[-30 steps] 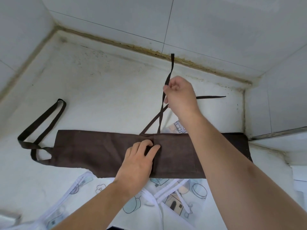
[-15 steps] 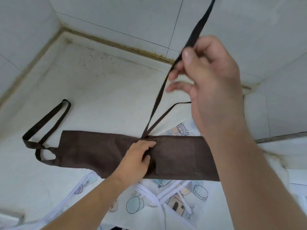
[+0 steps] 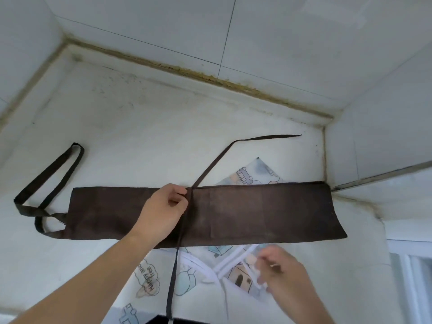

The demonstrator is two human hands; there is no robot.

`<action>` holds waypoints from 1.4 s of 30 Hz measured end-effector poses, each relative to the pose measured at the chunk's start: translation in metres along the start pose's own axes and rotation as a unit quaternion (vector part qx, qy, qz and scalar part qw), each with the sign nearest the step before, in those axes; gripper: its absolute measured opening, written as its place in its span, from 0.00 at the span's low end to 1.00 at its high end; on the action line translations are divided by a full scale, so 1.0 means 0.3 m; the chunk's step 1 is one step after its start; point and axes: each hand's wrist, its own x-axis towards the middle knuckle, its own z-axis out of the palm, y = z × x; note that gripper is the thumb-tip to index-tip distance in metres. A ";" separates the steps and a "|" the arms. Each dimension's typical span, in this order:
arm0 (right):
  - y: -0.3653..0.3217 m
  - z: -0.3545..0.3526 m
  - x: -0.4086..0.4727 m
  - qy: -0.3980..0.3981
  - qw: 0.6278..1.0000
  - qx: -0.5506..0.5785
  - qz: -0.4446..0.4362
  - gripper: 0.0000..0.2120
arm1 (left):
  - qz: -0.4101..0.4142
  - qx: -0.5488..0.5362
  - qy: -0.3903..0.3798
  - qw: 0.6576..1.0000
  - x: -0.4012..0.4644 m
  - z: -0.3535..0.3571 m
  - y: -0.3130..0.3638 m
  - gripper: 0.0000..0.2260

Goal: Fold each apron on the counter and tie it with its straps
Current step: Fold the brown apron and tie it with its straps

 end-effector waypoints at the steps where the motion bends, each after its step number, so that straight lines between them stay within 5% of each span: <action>1: 0.027 -0.059 0.039 0.104 0.991 0.067 0.043 0.04 | 0.010 0.029 0.005 1.000 -0.012 0.008 0.003 0.07; 3: 0.066 -0.181 0.112 0.208 0.944 0.216 0.136 0.05 | 0.019 0.075 0.006 0.997 -0.028 0.032 0.012 0.03; 8: 0.087 -0.290 0.215 0.193 0.855 0.431 0.213 0.15 | -0.045 0.032 -0.034 0.998 -0.055 0.072 0.040 0.05; 12: 0.088 -0.272 0.246 0.202 0.838 0.463 0.207 0.11 | -0.089 0.013 -0.037 0.995 -0.069 0.090 0.076 0.09; 17: 0.087 -0.271 0.263 0.185 0.790 0.562 0.161 0.07 | -0.135 0.211 -0.209 0.945 -0.124 0.080 0.075 0.15; 21: 0.054 -0.267 0.226 0.206 0.781 0.582 0.093 0.05 | -0.176 0.023 -0.277 0.944 -0.172 0.083 0.097 0.13; 24: 0.001 -0.280 0.172 0.208 0.768 0.605 0.029 0.14 | -0.170 0.104 -0.249 0.948 -0.177 0.086 0.081 0.13; 28: -0.137 -0.249 0.051 0.232 0.846 0.469 -0.101 0.14 | -0.116 0.156 -0.163 0.967 -0.179 0.053 0.083 0.18; 31: -0.276 -0.137 -0.045 0.239 0.903 0.191 -0.301 0.12 | -0.123 -0.107 -0.137 0.977 -0.169 -0.012 0.102 0.25; 35: -0.352 0.163 -0.076 0.123 0.847 -0.139 -0.498 0.06 | -0.183 -0.463 -0.157 0.853 -0.186 -0.143 0.132 0.41; 37: -0.345 0.314 -0.061 0.062 0.825 -0.236 -0.510 0.06 | -0.188 -0.453 -0.134 0.861 -0.200 -0.215 0.110 0.38; 40: -0.317 0.415 -0.022 0.023 0.811 -0.302 -0.500 0.15 | -0.141 -0.240 -0.069 0.958 -0.194 -0.277 0.015 0.14; 42: -0.313 0.418 -0.018 0.017 0.816 -0.322 -0.481 0.27 | -0.124 -0.120 -0.014 0.985 -0.189 -0.289 -0.042 0.09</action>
